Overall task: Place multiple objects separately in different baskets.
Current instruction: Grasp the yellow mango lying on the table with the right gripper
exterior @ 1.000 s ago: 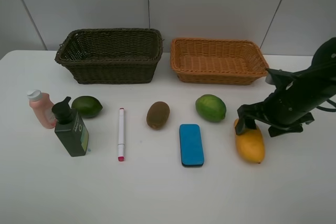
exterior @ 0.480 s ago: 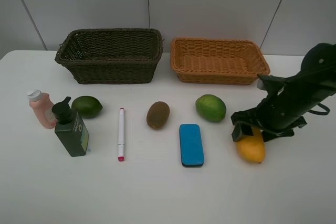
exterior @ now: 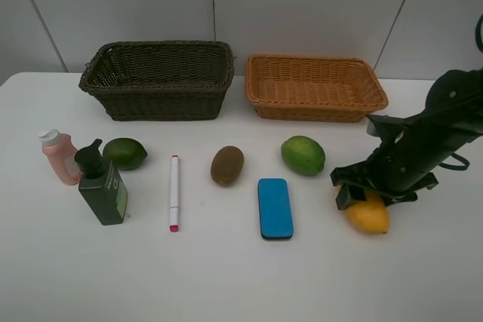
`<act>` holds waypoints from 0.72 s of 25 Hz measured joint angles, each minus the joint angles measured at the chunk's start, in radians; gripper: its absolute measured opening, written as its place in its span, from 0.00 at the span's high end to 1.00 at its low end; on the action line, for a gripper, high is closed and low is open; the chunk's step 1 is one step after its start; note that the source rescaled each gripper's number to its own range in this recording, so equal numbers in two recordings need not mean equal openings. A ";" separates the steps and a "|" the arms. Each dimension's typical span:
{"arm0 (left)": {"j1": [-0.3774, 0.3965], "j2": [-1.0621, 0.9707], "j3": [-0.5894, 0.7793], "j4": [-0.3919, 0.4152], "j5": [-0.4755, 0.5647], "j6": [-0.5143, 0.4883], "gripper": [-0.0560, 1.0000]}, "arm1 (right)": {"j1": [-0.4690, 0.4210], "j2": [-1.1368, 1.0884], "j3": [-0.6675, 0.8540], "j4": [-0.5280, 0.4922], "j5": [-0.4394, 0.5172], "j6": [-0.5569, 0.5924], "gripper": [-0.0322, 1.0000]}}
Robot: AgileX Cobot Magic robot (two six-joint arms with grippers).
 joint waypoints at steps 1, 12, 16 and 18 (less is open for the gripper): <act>0.000 0.000 0.000 0.000 0.000 0.000 0.00 | 0.000 0.000 0.000 0.000 0.000 0.000 0.68; 0.000 0.000 0.000 0.000 0.000 0.000 0.00 | 0.000 0.000 0.000 0.000 -0.011 0.000 0.68; 0.000 0.000 0.000 0.000 0.000 0.000 0.00 | 0.000 0.000 0.000 0.000 -0.012 0.000 0.68; 0.000 0.000 0.000 0.000 0.000 0.000 0.00 | 0.000 -0.003 -0.002 0.000 -0.007 0.000 0.68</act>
